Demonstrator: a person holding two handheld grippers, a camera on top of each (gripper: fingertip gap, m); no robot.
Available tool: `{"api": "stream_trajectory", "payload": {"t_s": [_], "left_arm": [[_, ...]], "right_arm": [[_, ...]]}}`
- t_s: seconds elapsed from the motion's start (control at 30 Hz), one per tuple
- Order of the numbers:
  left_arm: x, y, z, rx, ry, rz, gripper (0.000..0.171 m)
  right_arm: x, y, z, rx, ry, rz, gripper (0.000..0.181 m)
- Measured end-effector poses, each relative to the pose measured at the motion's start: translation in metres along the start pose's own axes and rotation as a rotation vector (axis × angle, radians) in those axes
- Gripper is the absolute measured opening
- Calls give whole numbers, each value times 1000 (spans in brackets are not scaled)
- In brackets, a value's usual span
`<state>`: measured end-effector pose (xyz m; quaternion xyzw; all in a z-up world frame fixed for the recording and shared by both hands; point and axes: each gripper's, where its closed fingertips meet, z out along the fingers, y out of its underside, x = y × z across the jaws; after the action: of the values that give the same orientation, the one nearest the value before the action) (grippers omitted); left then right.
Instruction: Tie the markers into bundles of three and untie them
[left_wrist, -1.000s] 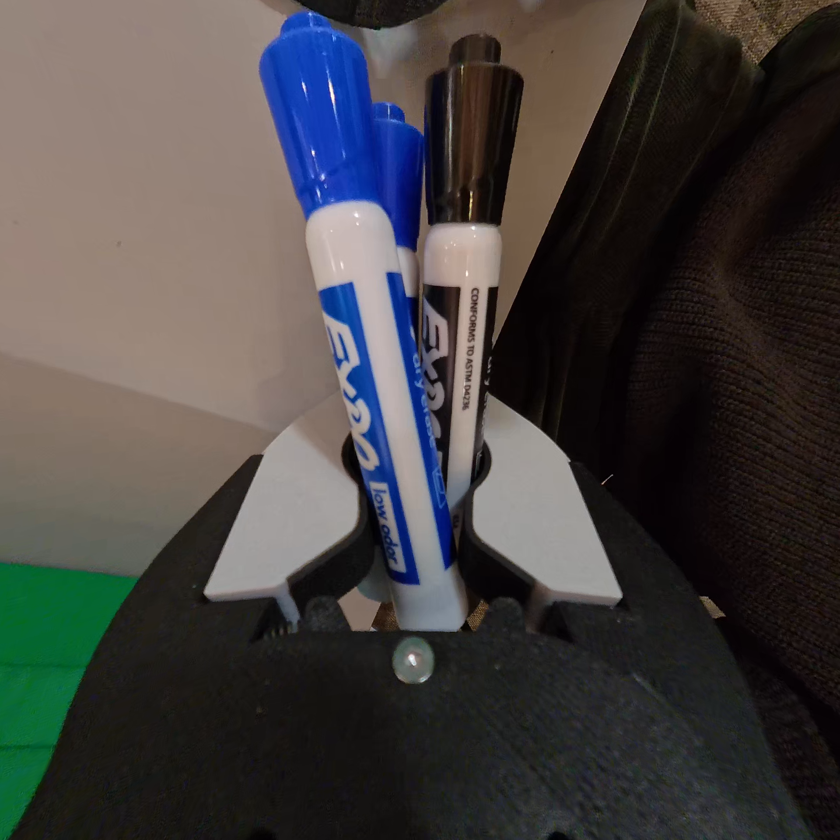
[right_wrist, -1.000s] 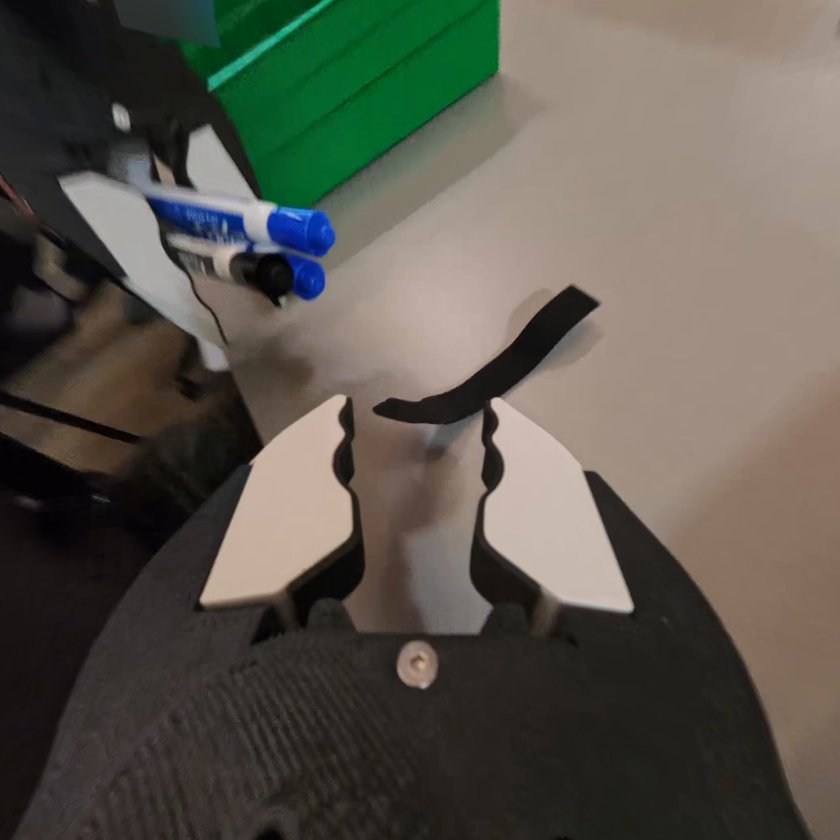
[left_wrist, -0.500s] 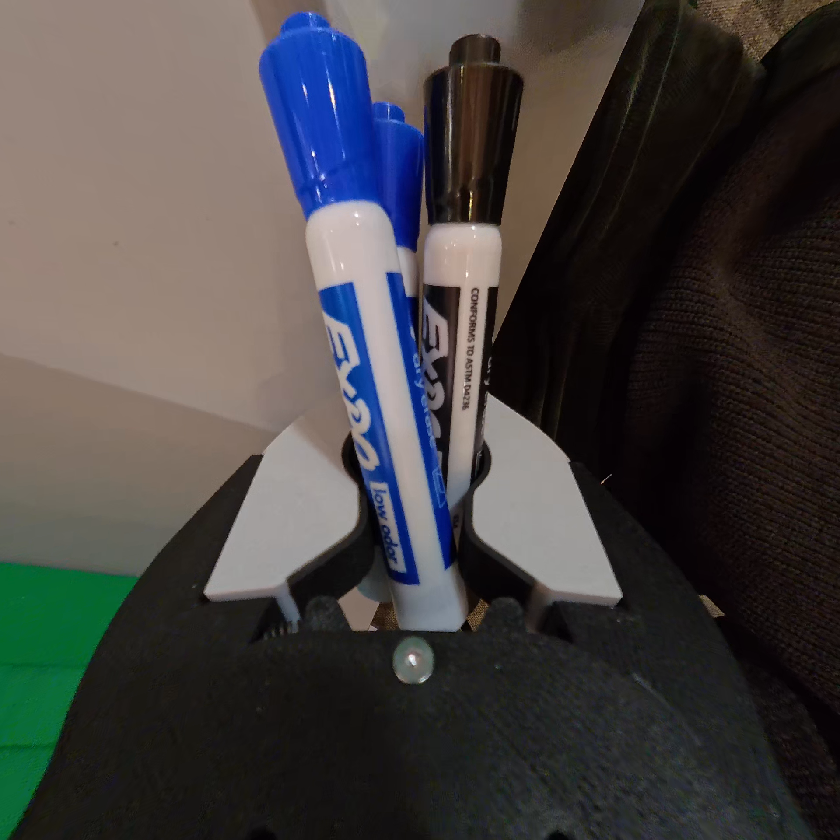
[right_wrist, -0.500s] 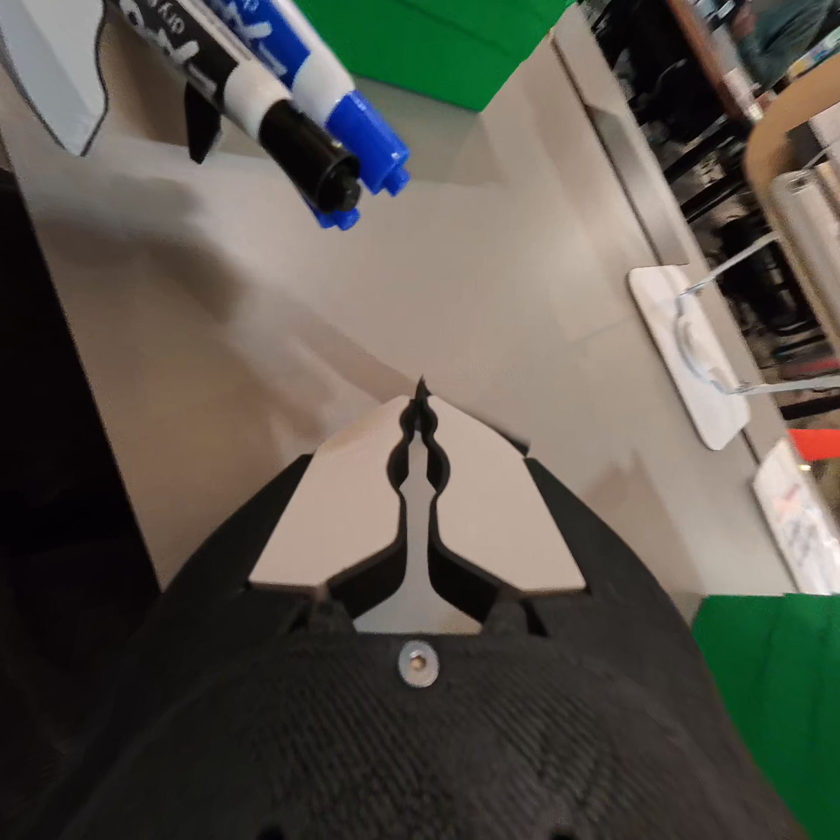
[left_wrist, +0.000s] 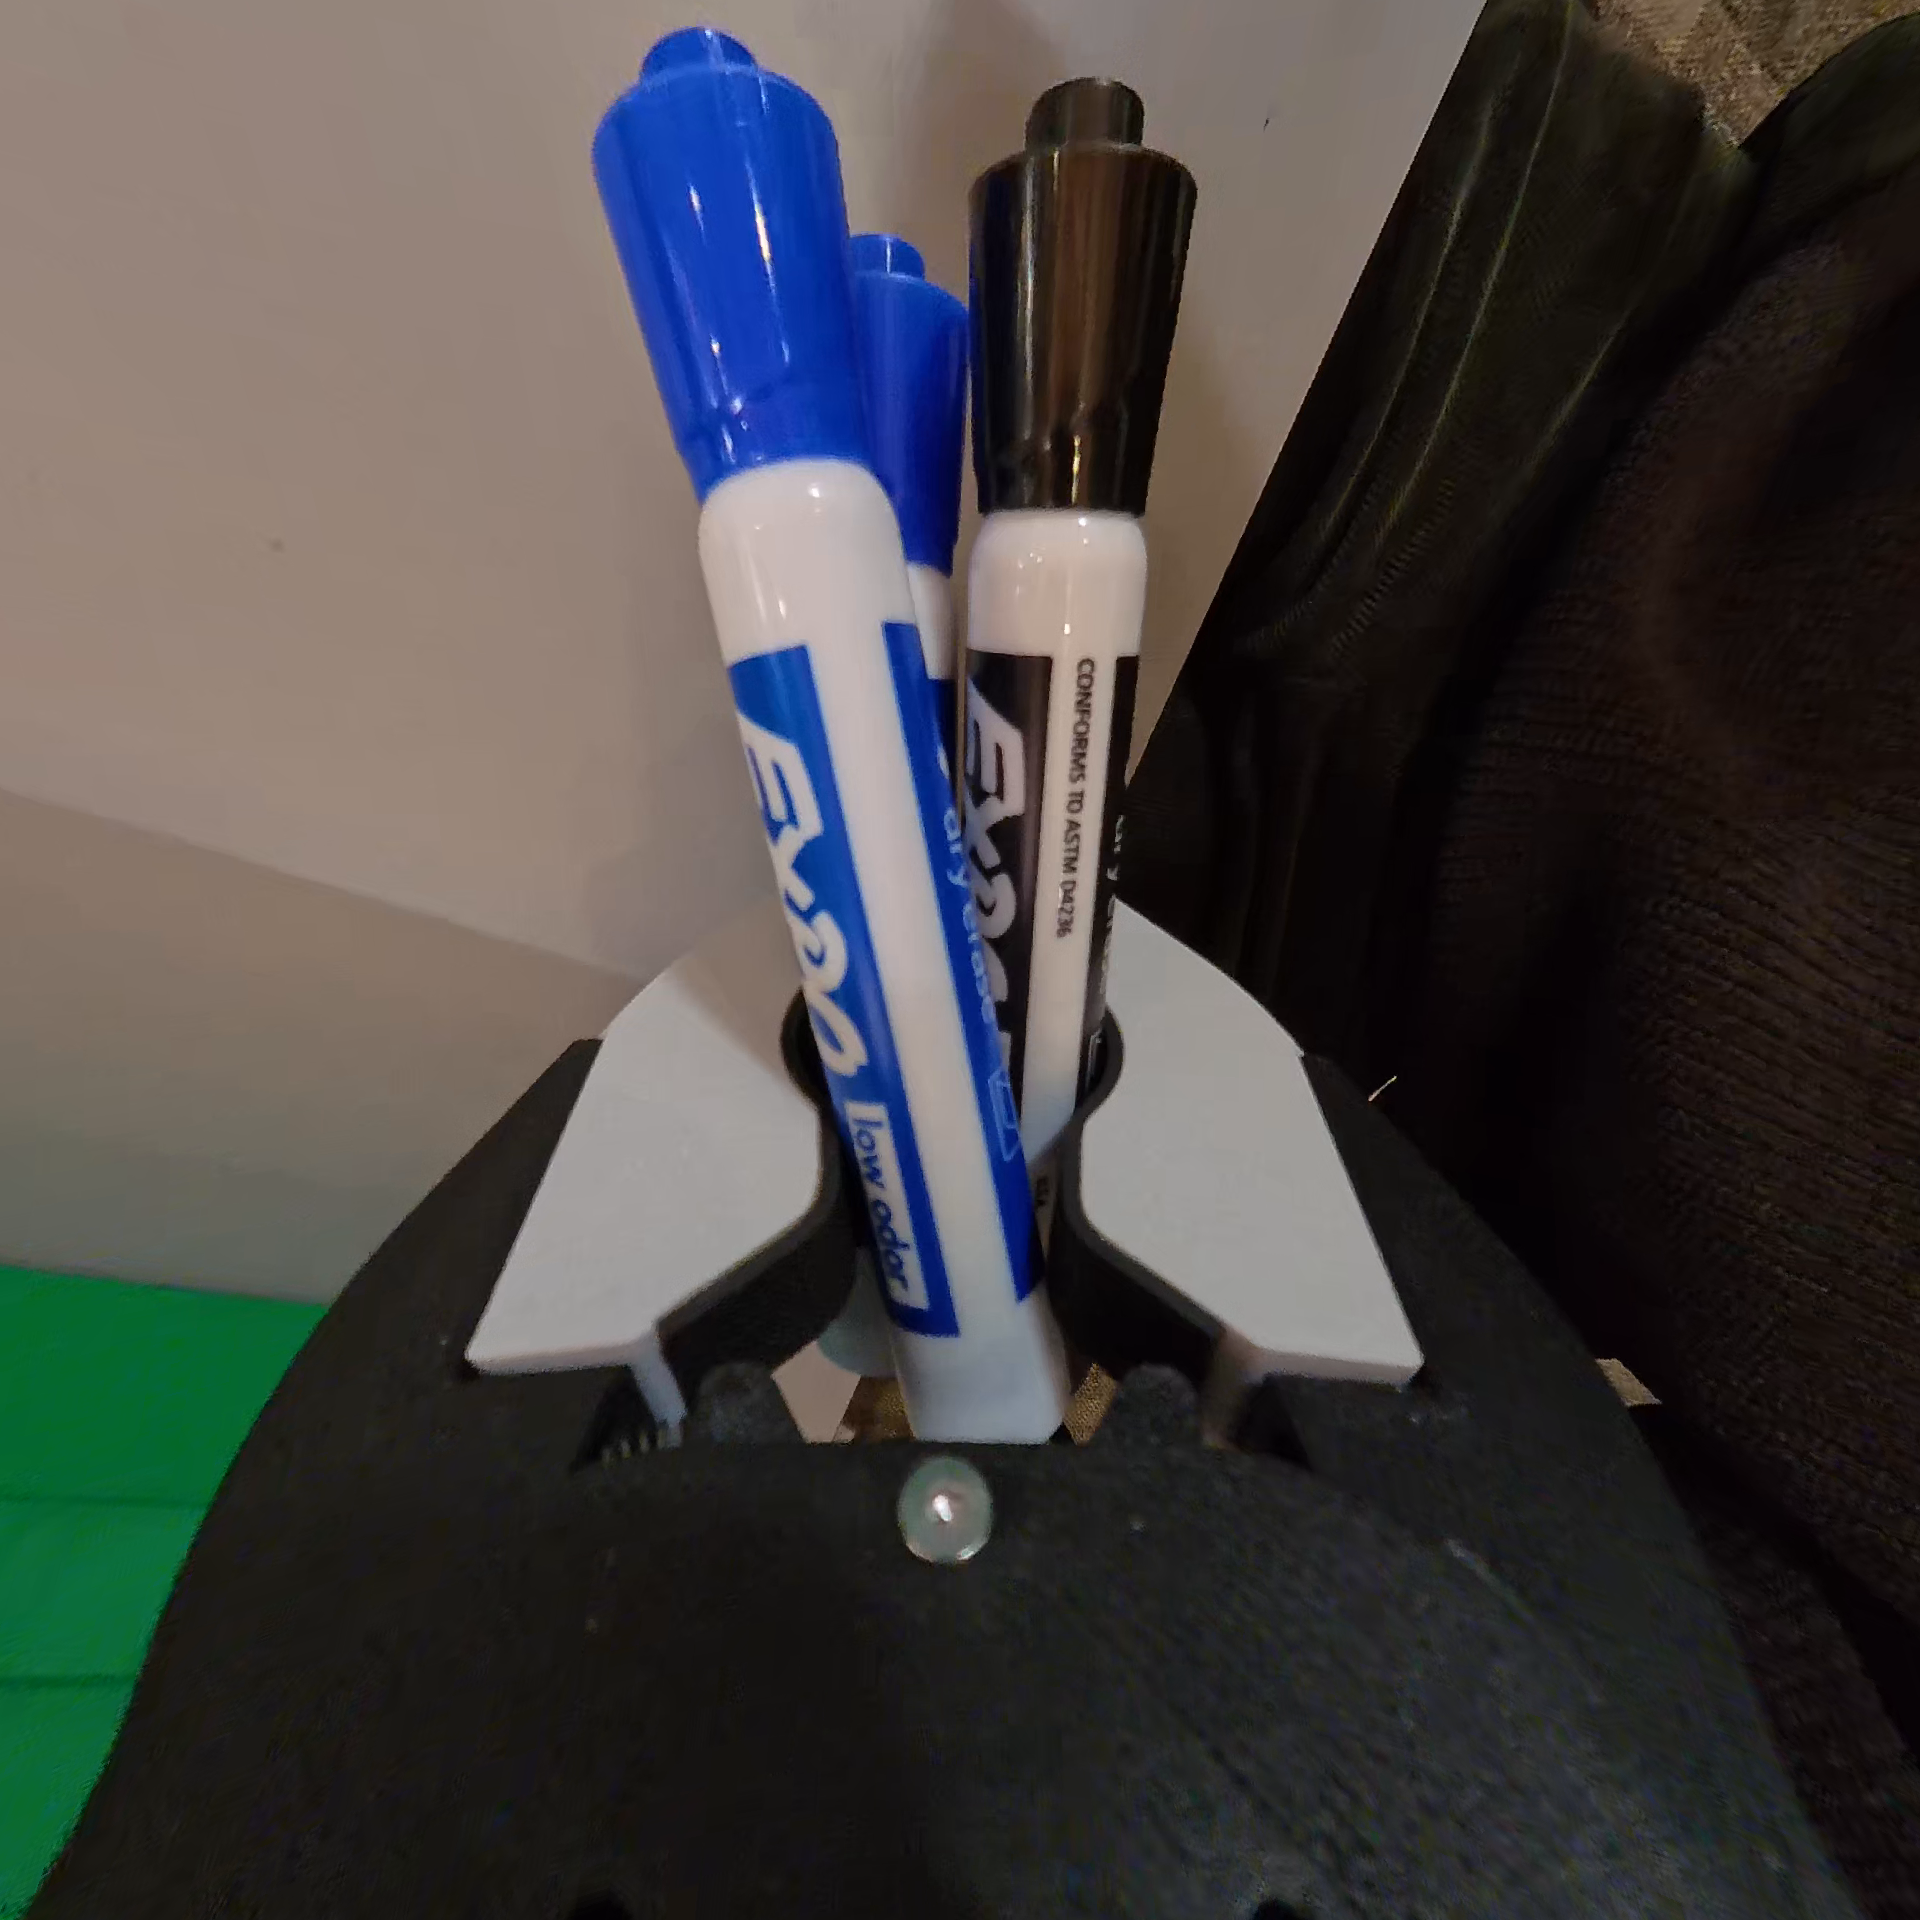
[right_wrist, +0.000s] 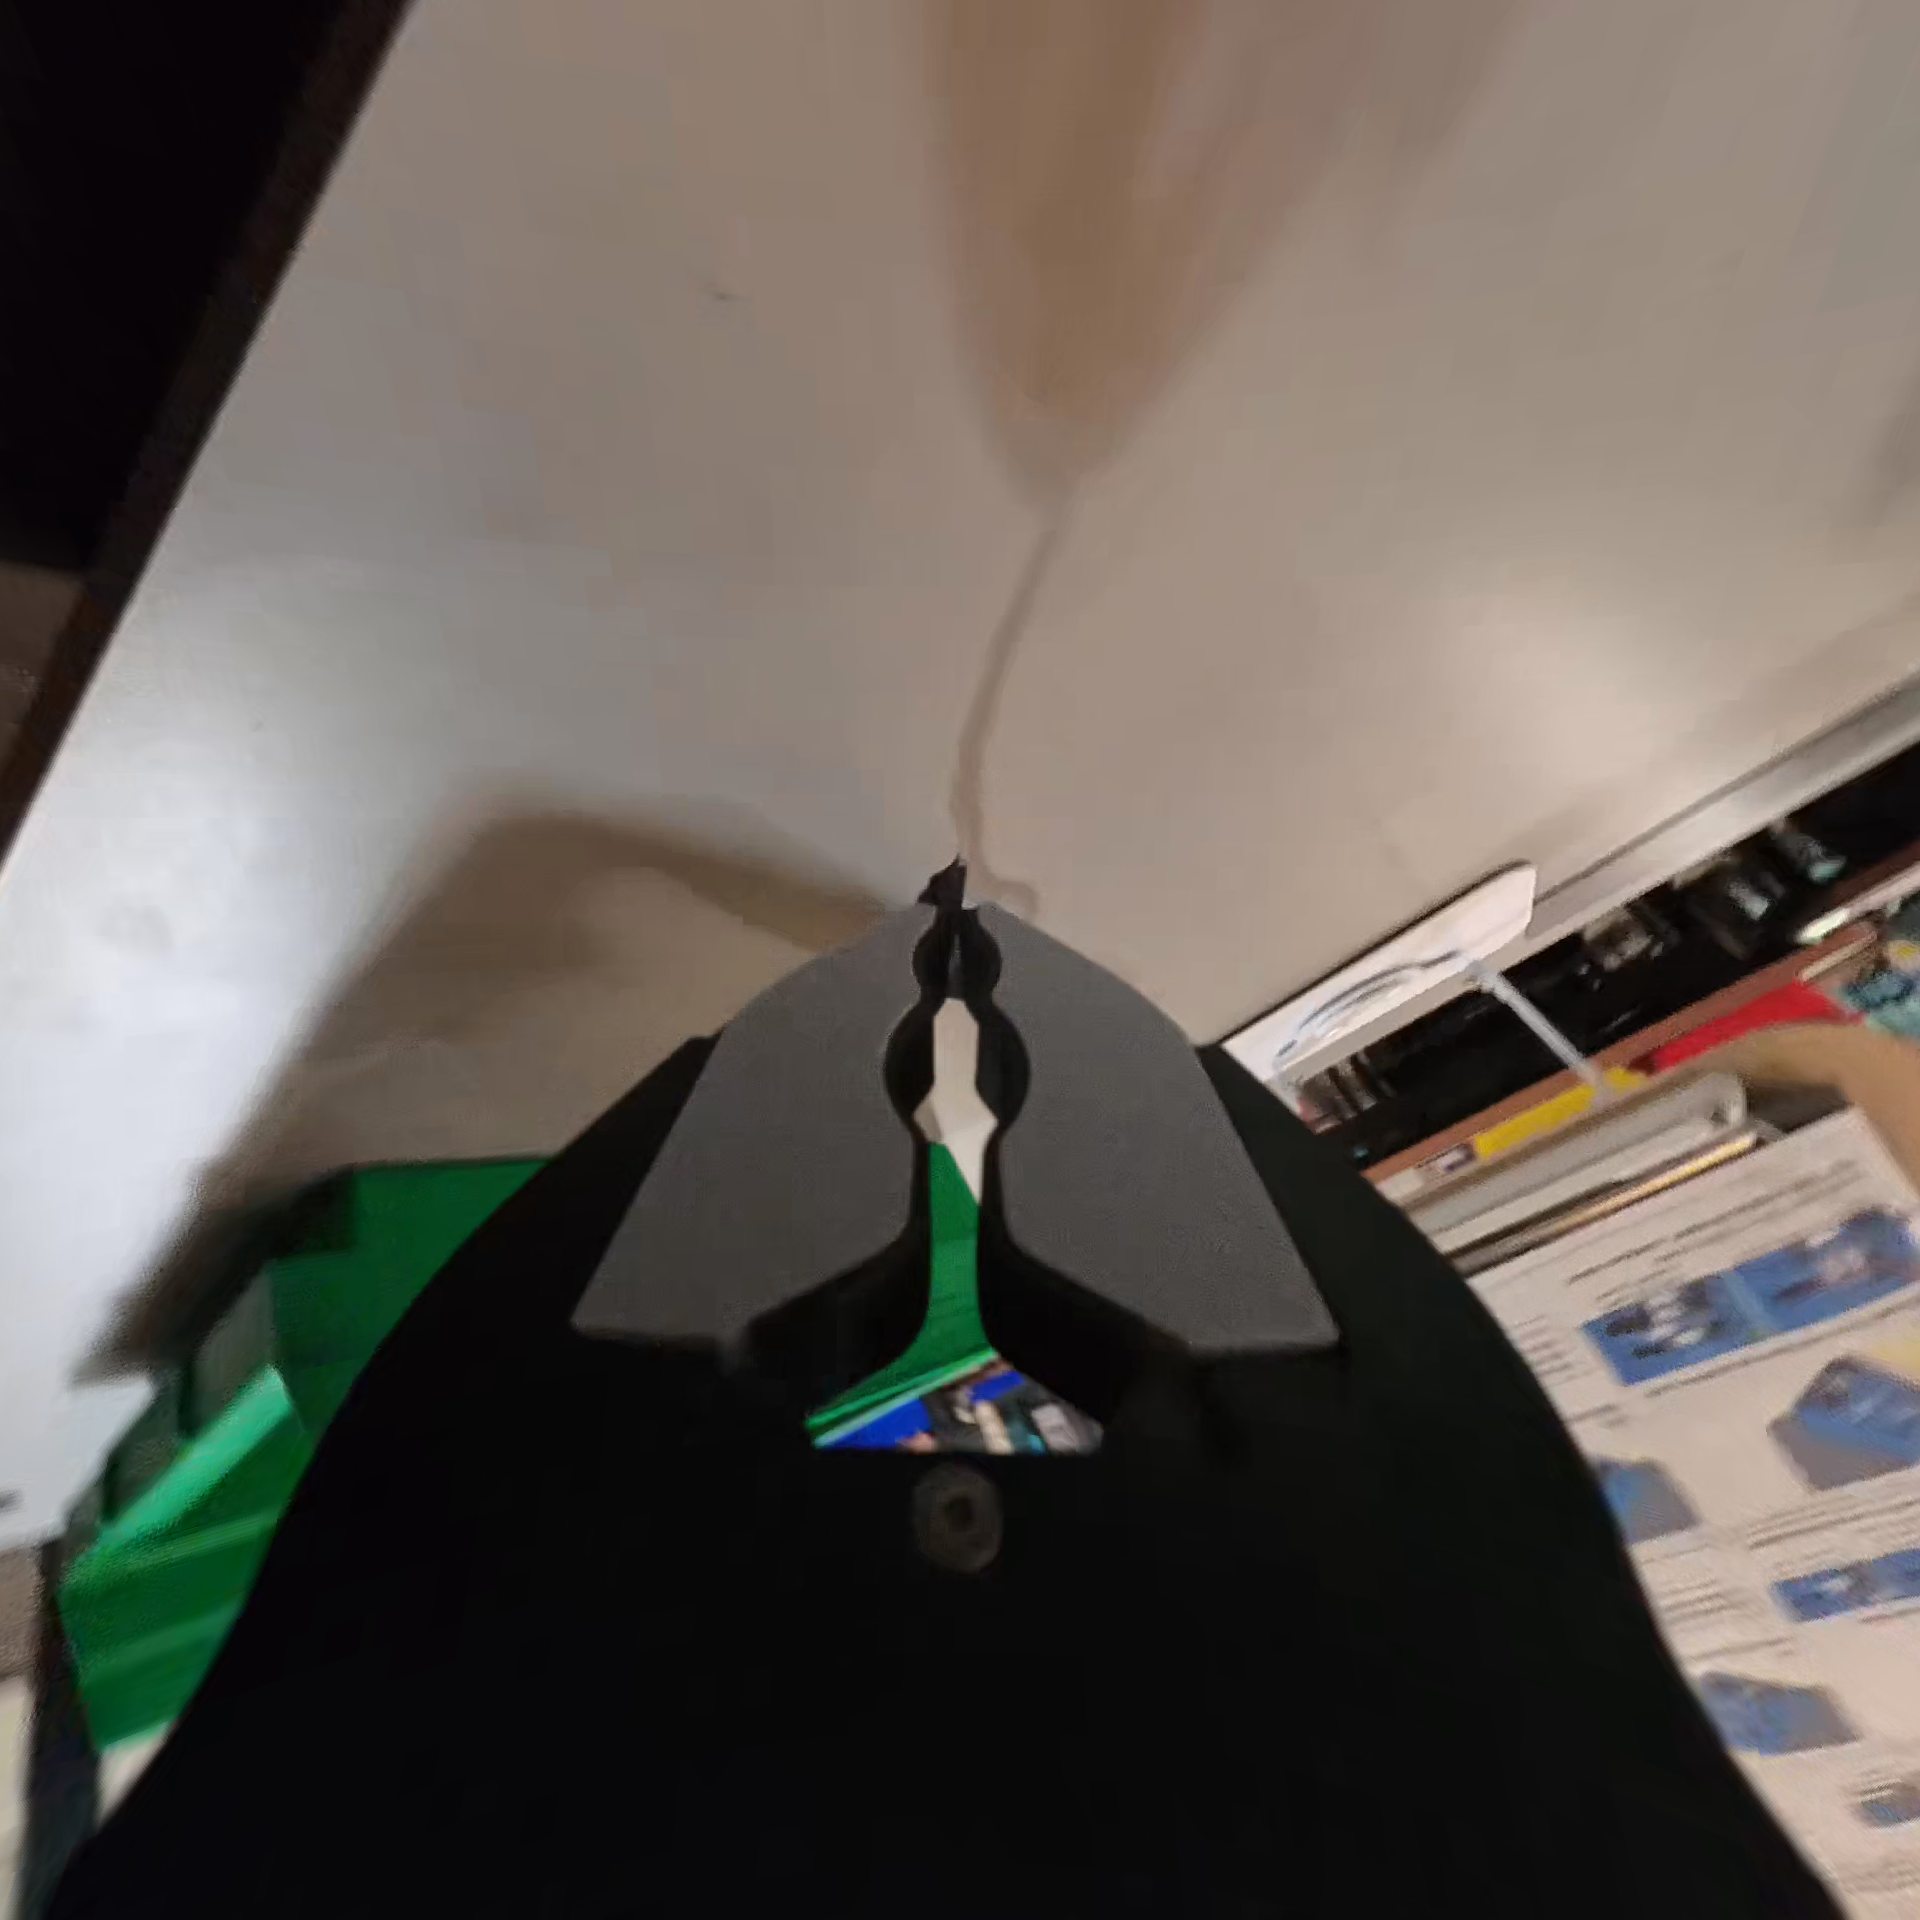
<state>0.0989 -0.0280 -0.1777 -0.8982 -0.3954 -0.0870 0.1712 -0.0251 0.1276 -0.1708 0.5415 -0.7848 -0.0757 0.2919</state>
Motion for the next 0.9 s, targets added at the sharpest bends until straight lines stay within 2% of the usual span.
{"api": "stream_trajectory", "payload": {"t_s": [0.13,0.27,0.4,0.5,0.63,0.77,0.9], "left_arm": [[0,2,1,-1,7,2,45],[-2,4,0,7,13,-3,45],[-4,5,-1,12,17,-8,45],[-5,6,0,11,17,-13,45],[-4,5,0,8,16,-11,45],[-2,3,0,6,13,-7,45],[0,2,0,6,15,-2,45]], "right_arm": [[-7,-13,8,-50,-100,-161,2],[0,-28,18,-24,-83,-220,5],[13,-42,17,70,-15,-194,37],[21,-51,9,169,-2,-58,66],[41,-40,-2,303,-13,235,89],[47,-6,6,395,-108,502,93],[45,8,24,524,-283,737,93]]}}
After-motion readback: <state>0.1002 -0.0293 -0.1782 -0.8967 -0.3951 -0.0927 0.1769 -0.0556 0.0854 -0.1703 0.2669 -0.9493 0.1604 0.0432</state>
